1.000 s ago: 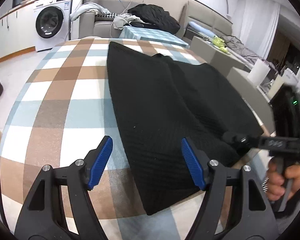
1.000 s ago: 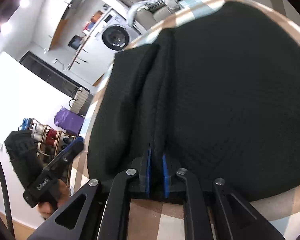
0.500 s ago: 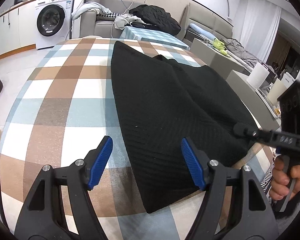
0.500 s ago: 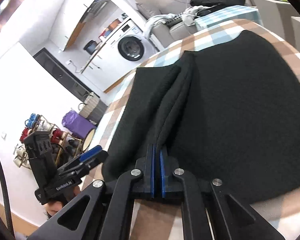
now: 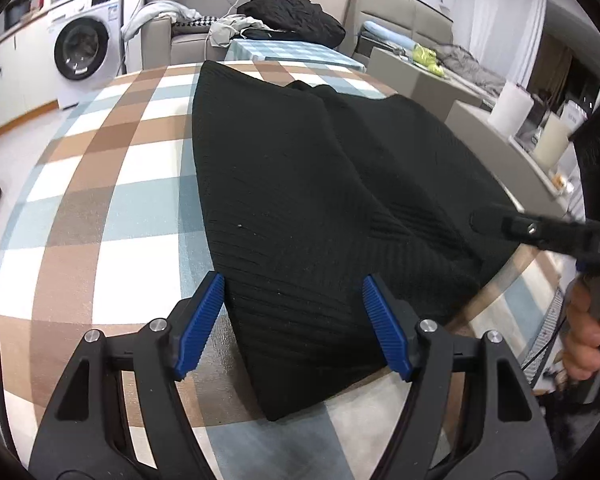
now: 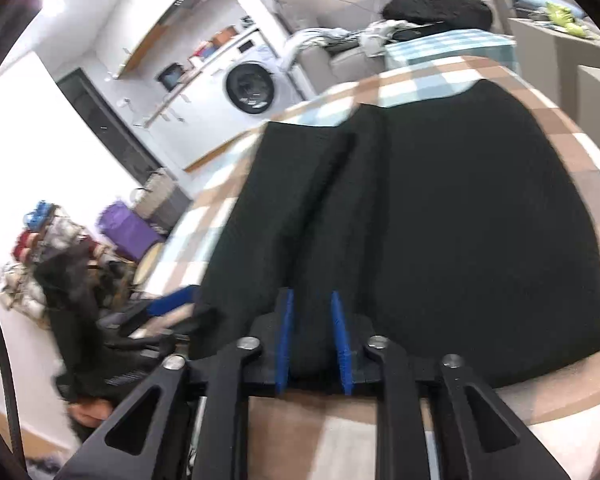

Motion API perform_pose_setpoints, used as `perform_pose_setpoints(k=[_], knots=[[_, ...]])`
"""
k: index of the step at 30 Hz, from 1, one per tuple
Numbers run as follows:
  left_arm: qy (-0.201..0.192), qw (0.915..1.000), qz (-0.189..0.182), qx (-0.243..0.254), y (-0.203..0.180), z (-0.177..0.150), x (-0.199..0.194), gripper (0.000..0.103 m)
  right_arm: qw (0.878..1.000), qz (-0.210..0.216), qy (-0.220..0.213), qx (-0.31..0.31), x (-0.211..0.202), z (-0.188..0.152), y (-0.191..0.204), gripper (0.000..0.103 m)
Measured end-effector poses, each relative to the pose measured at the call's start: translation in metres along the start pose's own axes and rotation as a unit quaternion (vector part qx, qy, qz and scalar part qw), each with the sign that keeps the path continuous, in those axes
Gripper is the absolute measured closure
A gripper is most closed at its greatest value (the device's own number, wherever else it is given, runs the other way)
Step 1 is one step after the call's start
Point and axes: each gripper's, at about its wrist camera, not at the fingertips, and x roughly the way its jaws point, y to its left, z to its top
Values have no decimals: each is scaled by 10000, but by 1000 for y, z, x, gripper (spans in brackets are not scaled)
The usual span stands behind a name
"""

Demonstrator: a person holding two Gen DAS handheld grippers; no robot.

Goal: Fold small clothes

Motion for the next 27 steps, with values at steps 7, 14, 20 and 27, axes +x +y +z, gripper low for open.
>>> perform_pose_setpoints(k=[7, 14, 20, 27], knots=[[-141, 9992, -71, -377, 22, 7, -12, 34, 9941, 764, 582, 496, 46, 4, 1, 59], [-200, 9969, -192, -734, 39, 11, -20, 34, 9867, 1521, 58, 576, 44, 18, 12, 98], [-41, 9983, -234, -541, 30, 9, -13, 34, 9960, 661, -99, 594, 33, 21, 6, 98], [265, 9993, -29, -279, 24, 1, 0, 34, 9918, 1025, 442, 628, 46, 6, 0, 76]])
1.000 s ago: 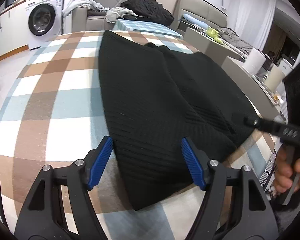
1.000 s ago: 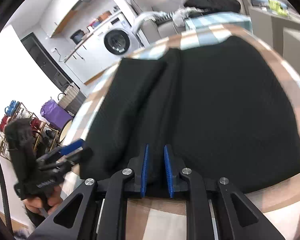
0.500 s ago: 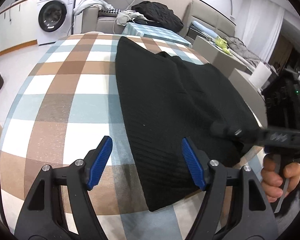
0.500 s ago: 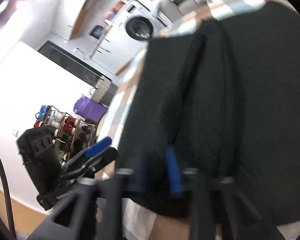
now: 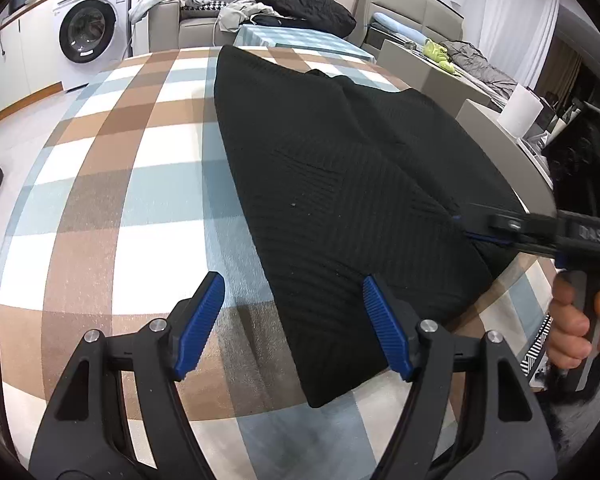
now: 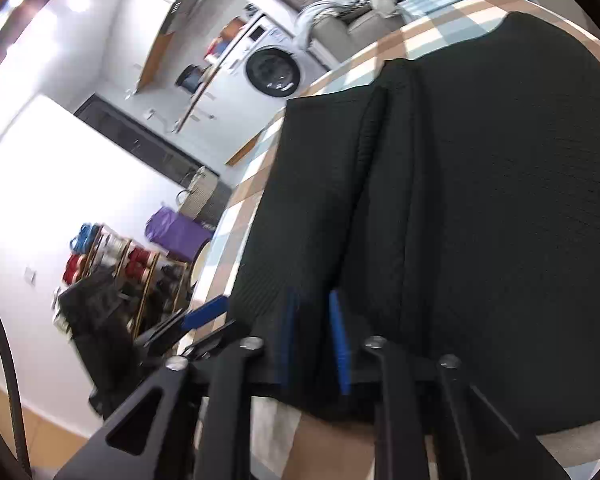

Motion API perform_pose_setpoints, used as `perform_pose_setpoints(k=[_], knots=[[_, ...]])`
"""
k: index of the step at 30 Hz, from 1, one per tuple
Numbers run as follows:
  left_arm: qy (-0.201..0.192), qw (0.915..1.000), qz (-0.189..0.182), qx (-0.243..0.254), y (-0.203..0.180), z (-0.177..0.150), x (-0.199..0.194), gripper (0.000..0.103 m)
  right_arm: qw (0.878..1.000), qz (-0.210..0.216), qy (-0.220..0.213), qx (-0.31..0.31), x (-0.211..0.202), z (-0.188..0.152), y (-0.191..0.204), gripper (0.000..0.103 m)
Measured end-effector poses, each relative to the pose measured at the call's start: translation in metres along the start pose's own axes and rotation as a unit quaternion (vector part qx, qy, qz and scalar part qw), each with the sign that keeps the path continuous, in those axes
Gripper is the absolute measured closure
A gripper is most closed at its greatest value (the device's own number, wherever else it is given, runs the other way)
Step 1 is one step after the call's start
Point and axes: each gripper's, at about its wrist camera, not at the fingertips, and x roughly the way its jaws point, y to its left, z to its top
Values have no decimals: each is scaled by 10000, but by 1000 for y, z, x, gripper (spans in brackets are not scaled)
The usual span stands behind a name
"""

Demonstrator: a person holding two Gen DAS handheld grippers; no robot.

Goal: Fold small clothes

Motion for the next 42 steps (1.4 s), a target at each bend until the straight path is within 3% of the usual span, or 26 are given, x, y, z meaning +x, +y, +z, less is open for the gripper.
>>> perform_pose_setpoints(k=[4, 9, 11, 12, 13, 15, 19, 22, 23, 27, 30, 39, 41, 42], knots=[[27, 10000, 13, 28, 0, -1, 2, 34, 9990, 224, -7, -390, -19, -4, 2, 60], [62, 10000, 8, 8, 1, -2, 5, 34, 9967, 159, 225, -759, -20, -19, 1, 60], [67, 10000, 3, 0, 2, -1, 6, 34, 9931, -84, 278, -1136, -13, -28, 11, 60], [64, 10000, 11, 0, 2, -1, 6, 34, 9907, -236, 280, -1309, -9, -32, 14, 65], [63, 10000, 22, -2, 3, -1, 6, 34, 9877, -451, 274, -1469, -5, -34, 16, 81], [73, 10000, 26, -12, 4, -1, 6, 34, 9836, -647, 423, -1632, 3, -36, 19, 97], [46, 10000, 2, -54, 9, 1, 5, 34, 9855, -506, 468, -1553, -8, -39, 23, 98], [47, 10000, 2, -70, 11, 1, 5, 34, 9856, -748, 775, -1305, -5, -42, 8, 98], [22, 10000, 15, -71, 11, 1, 4, 34, 9870, -695, 731, -1251, -7, -41, 8, 97], [-153, 9997, -64, -167, 13, 5, -3, 34, 9926, -502, 197, -1087, -22, -24, 11, 76], [-255, 9993, -87, -277, 16, 10, -7, 34, 9943, -744, -48, -765, -13, 3, 4, 76], [-372, 9982, -68, -456, 27, 24, -7, 34, 9961, -817, 292, -154, 43, 62, -15, 76], [-357, 9981, -101, -495, 27, 29, -6, 34, 9962, -697, 284, -430, 47, 67, -11, 95], [-352, 9981, -102, -492, 27, 32, -5, 34, 9958, -696, 264, -525, 45, 67, -8, 96]])
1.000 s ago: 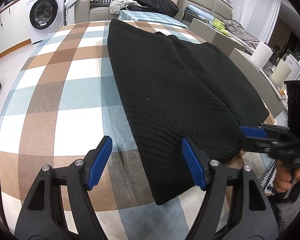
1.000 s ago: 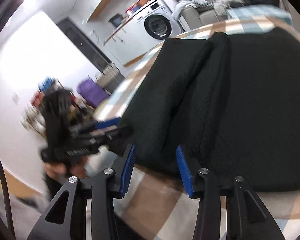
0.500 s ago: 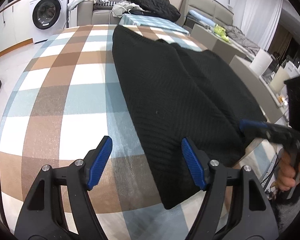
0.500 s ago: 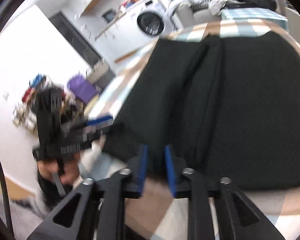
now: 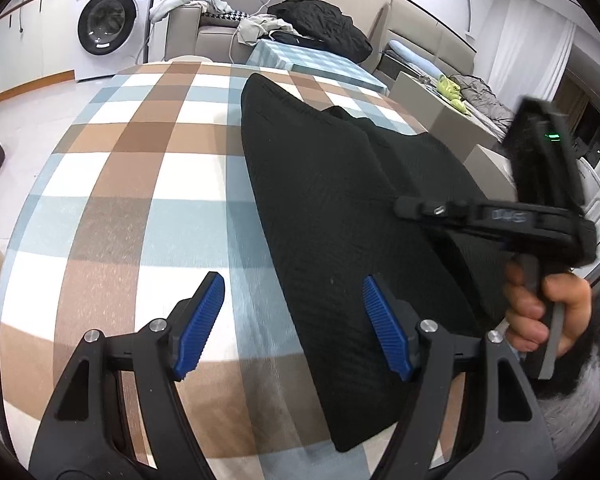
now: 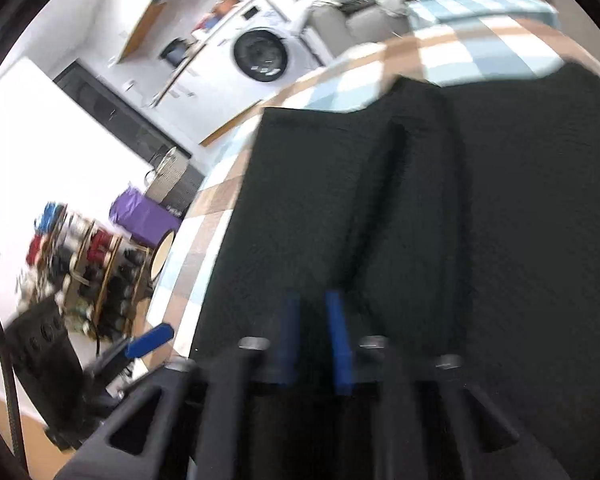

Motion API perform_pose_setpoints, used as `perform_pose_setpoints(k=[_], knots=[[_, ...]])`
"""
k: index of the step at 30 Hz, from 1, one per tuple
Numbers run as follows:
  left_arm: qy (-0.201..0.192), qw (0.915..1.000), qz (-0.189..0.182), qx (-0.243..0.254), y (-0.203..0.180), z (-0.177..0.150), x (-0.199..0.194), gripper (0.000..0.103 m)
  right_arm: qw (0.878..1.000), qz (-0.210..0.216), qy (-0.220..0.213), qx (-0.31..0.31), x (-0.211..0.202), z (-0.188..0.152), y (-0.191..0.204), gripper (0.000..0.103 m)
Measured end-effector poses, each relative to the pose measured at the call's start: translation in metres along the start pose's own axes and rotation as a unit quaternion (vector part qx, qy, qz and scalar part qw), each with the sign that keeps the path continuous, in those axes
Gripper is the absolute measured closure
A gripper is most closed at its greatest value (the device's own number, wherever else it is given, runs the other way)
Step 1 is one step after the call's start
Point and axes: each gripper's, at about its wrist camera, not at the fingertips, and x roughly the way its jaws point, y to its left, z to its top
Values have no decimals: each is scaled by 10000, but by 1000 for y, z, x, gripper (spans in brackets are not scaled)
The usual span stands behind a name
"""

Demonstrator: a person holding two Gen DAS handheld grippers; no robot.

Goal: Fold small clothes

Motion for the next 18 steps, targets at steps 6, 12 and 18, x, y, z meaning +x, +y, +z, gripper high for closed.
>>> perform_pose_setpoints(k=[6, 12, 18], knots=[[94, 9999, -60, 86, -7, 10, 13, 34, 9965, -323, -695, -341, -49, 7, 18, 101], [335, 9993, 76, 165, -10, 4, 32, 34, 9968, -789, -81, 24, -7, 5, -14, 100], [411, 9991, 4, 107, -6, 1, 40, 34, 9996, 190, 190, -1, -34, -36, -8, 75]])
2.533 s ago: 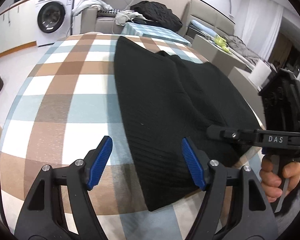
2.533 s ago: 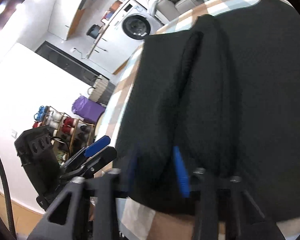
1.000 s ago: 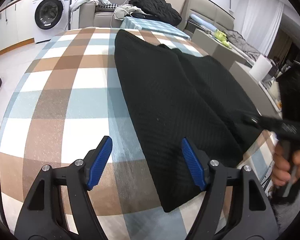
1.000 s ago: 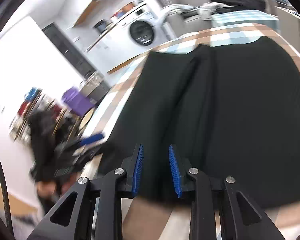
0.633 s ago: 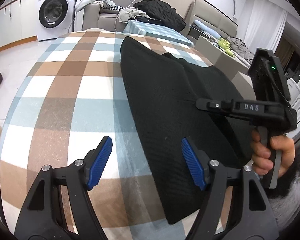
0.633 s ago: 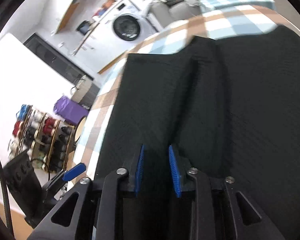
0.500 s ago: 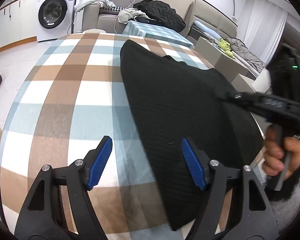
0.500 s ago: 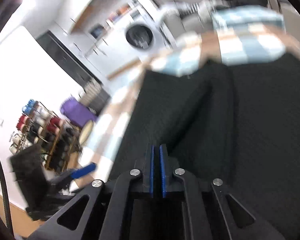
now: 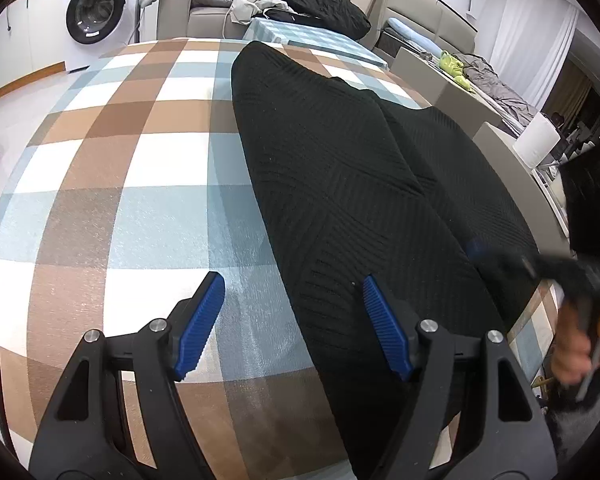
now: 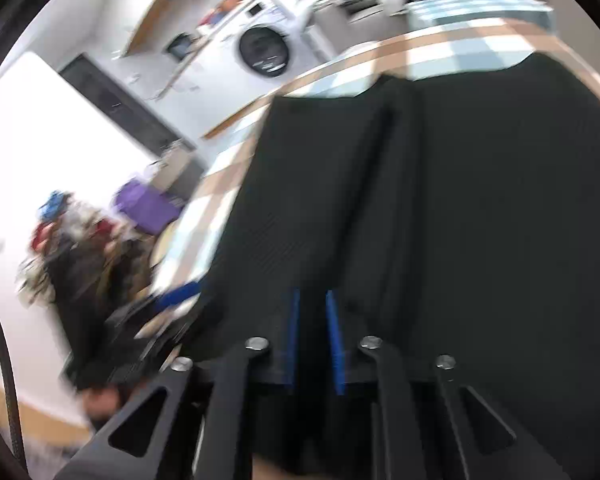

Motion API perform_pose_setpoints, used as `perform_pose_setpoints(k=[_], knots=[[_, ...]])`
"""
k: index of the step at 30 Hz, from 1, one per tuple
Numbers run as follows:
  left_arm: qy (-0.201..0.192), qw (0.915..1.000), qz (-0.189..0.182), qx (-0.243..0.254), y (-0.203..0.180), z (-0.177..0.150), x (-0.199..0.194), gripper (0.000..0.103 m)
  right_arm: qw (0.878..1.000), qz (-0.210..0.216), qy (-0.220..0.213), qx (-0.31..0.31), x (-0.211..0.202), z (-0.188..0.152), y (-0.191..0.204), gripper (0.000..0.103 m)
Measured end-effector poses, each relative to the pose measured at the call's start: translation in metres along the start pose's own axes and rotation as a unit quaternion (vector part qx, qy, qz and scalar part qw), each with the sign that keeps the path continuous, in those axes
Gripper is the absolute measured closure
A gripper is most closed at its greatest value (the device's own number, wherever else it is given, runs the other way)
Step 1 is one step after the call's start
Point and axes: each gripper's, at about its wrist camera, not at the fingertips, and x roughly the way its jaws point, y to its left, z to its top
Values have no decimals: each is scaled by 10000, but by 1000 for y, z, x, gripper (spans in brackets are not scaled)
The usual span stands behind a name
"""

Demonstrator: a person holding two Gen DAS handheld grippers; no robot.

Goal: Fold small clothes

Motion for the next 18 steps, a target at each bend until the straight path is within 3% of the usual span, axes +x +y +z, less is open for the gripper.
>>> perform_pose_setpoints(k=[1, 4, 5, 6, 7, 10, 13, 15, 17, 18], knots=[[2, 10000, -13, -1, 0, 0, 1, 34, 9997, 233, 121, -29, -3, -12, 4, 59], [7, 10000, -31, -19, 2, 0, 2, 34, 9986, 389, 304, -204, 3, -29, 15, 56], [10, 10000, -27, -15, 2, 1, 2, 34, 9983, 292, 325, -386, 7, -33, 20, 61], [20, 10000, -3, -1, 2, 1, 2, 34, 9980, 194, 318, -506, 9, -35, 23, 88], [19, 10000, 0, 4, 2, 1, 1, 34, 9976, 106, 319, -601, 11, -36, 26, 98], [-32, 10000, -65, -13, 2, 1, -5, 34, 9967, 71, 80, -803, -4, -34, 37, 98], [-26, 10000, -38, 70, -2, -3, -9, 34, 9958, -325, 316, -799, 6, -34, 32, 98], [3, 9999, -12, 112, -4, -7, -10, 34, 9951, -464, 499, -718, 16, -34, 23, 93], [60, 9998, -55, 204, -8, -11, -10, 34, 9970, -256, 313, -653, 5, -31, 22, 83], [57, 9997, -53, 230, -10, -13, -11, 34, 9975, -241, 165, -640, 0, -28, 21, 69]])
